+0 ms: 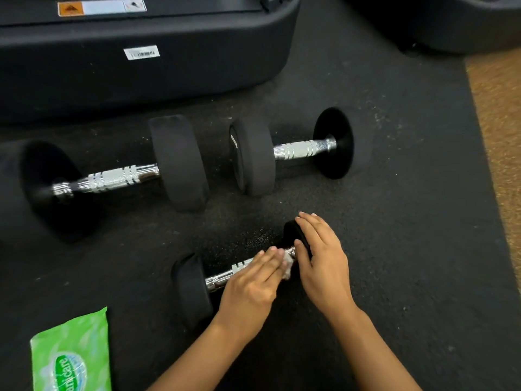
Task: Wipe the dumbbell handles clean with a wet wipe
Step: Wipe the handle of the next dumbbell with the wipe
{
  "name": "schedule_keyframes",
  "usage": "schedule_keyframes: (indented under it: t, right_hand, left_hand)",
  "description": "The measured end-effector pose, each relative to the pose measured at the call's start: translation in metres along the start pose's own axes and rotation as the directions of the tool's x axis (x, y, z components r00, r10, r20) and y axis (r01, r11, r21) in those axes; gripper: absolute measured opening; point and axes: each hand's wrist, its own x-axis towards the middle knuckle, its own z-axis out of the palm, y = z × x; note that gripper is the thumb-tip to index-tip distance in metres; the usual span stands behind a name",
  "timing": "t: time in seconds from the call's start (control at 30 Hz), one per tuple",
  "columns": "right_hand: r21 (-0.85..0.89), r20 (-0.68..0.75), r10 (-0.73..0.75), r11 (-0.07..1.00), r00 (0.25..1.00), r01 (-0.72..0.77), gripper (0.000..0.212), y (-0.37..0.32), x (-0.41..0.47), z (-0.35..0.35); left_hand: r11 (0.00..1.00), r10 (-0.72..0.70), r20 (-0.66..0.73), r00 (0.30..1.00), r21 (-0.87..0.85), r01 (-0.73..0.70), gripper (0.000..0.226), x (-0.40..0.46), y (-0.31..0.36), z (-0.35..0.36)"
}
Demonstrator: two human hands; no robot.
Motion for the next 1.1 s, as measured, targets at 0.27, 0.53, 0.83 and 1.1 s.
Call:
schedule_keyframes:
  t: [0.27, 0.53, 0.83, 1.1]
  right_hand:
    - [-0.001, -0.001, -0.009, 1.0, 1.0, 0.009, 0.04, 0.001, -0.001, 0.001]
    - [-0.021, -0.009, -0.017, 1.0, 1.0, 0.017, 0.038, 0.002, -0.001, 0.001]
    - [-0.016, -0.012, -0.009, 1.0, 1.0, 0.008, 0.038, 0.001, -0.001, 0.001]
    - [-0.026, -0.017, 0.014, 1.0, 1.0, -0.014, 0.038, -0.002, 0.0, 0.0]
  left_hand:
    - [1.0, 0.009, 0.034, 0.999, -0.004, -0.009, 0.031, 0.017, 0.003, 0.009]
    - [0.986, -0.168, 0.076, 0.983, 0.019, 0.167, 0.03, 0.03, 0.009, 0.012]
    - [0.991, -0.113, 0.069, 0.991, 0.074, 0.108, 0.025, 0.029, 0.015, 0.012]
    - [0.968, -0.239, 0.152, 0.959, 0.111, 0.224, 0.026, 0.038, 0.017, 0.009]
